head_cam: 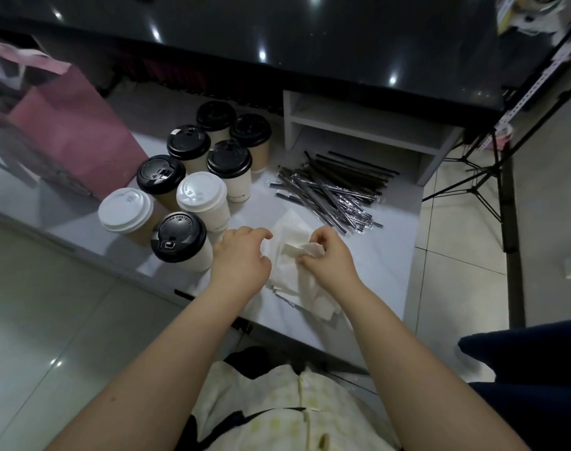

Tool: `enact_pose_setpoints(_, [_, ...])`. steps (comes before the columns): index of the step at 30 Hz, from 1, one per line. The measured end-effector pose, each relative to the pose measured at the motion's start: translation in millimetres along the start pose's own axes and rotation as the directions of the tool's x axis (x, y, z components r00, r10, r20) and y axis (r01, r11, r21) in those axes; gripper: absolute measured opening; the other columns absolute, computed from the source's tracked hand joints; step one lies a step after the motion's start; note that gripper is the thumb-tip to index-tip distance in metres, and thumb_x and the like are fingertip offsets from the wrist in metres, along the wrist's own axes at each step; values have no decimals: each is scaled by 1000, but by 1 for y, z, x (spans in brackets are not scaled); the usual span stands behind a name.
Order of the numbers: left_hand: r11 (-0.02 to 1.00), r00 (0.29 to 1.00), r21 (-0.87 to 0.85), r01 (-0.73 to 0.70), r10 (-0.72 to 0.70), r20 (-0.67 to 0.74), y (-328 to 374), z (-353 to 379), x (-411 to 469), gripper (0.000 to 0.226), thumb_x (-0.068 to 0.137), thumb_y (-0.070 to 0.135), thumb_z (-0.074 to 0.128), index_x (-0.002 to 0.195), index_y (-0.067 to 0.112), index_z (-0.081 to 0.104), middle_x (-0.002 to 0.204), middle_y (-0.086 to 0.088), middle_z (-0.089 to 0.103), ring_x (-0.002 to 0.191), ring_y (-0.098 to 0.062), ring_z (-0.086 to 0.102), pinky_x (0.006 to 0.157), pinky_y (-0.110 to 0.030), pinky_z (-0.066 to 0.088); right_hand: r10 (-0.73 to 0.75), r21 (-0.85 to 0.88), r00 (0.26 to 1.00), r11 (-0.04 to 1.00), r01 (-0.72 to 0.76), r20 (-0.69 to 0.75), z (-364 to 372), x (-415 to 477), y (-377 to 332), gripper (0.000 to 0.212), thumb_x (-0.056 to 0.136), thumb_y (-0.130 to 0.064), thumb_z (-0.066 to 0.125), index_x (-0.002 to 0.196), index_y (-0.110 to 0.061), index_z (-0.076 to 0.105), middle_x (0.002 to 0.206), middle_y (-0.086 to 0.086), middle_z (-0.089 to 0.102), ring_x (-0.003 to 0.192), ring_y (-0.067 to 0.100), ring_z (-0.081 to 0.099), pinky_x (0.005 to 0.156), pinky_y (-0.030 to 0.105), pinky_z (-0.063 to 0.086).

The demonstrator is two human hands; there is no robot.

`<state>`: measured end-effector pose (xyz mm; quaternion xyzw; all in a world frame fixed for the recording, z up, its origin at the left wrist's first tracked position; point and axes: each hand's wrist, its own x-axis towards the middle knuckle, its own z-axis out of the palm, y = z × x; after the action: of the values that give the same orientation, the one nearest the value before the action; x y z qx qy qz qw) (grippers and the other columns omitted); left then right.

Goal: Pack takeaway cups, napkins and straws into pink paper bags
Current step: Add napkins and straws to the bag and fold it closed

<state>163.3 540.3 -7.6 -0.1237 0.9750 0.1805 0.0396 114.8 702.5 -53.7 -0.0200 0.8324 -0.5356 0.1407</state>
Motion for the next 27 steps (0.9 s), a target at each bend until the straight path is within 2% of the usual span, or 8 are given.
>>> enact_pose_setpoints(2, [1000, 1000, -7, -8, 8, -21, 1, -1, -1, 48, 84, 16, 58, 129, 29, 55, 129, 1, 55, 124, -25, 42, 103, -40, 31, 31, 61, 999, 998, -33, 22, -4, -4, -2, 51, 76, -10, 71, 113, -35, 46, 88, -7, 48, 79, -7, 47, 57, 10, 34])
enact_pose_setpoints(4, [1000, 999, -20, -14, 13, -49, 1, -5, 1, 48, 84, 16, 58, 129, 28, 55, 131, 1, 55, 125, -24, 42, 101, -40, 33, 20, 85, 1000, 996, -22, 23, -8, -5, -7, 67, 77, -13, 73, 128, -40, 39, 88, -7, 48, 85, -11, 48, 58, 7, 37])
enact_pose_setpoints(6, [1000, 998, -16, -19, 18, -67, 1, -12, 5, 48, 84, 17, 59, 130, 29, 54, 132, 2, 53, 126, -24, 40, 101, -41, 32, -39, 97, 999, 995, 39, 2, -11, -6, -17, 57, 76, -13, 74, 121, -35, 48, 88, -5, 53, 82, -2, 53, 62, 5, 41])
enact_pose_setpoints(8, [999, 996, -5, -37, 36, -84, 0, -21, 10, 48, 85, 18, 59, 131, 29, 53, 133, 2, 51, 128, -24, 38, 102, -42, 31, -103, 124, 995, 987, 104, -15, -11, -5, -30, 36, 77, -9, 74, 106, -25, 59, 94, 1, 63, 87, 13, 59, 76, 18, 48])
enact_pose_setpoints(10, [998, 992, -15, -59, 57, -110, -3, -34, 13, 48, 85, 18, 60, 132, 28, 54, 135, 2, 52, 128, -25, 39, 104, -43, 33, -165, 147, 986, 975, 167, -23, -9, -5, -44, 24, 79, -8, 71, 97, -21, 64, 94, 4, 67, 88, 21, 61, 79, 31, 50])
enact_pose_setpoints(15, [998, 963, -37, -47, 36, -266, -23, -70, 14, 50, 79, 10, 64, 127, 23, 61, 130, -2, 55, 121, -29, 46, 98, -44, 40, -386, 65, 921, 919, 388, -52, -1, -6, -83, 33, 77, -9, 70, 86, -40, 63, 83, -20, 65, 76, -2, 59, 66, 9, 41])
enact_pose_setpoints(17, [999, 942, -52, -15, -4, -334, -38, -85, 9, 50, 76, 8, 64, 125, 21, 63, 128, -5, 57, 119, -31, 48, 95, -45, 41, -442, 46, 896, 895, 443, -40, 9, -6, -101, 35, 75, -13, 68, 83, -46, 60, 87, -23, 64, 78, 1, 60, 68, 14, 45])
enact_pose_setpoints(27, [969, 836, -167, 182, -241, -492, -178, -142, -32, 50, 75, 11, 72, 122, 23, 64, 125, -3, 60, 117, -31, 49, 97, -44, 40, -686, -26, 707, 714, 699, 174, 137, -9, -198, 30, 74, -9, 65, 92, -33, 59, 89, -18, 62, 83, 7, 59, 70, 30, 50])
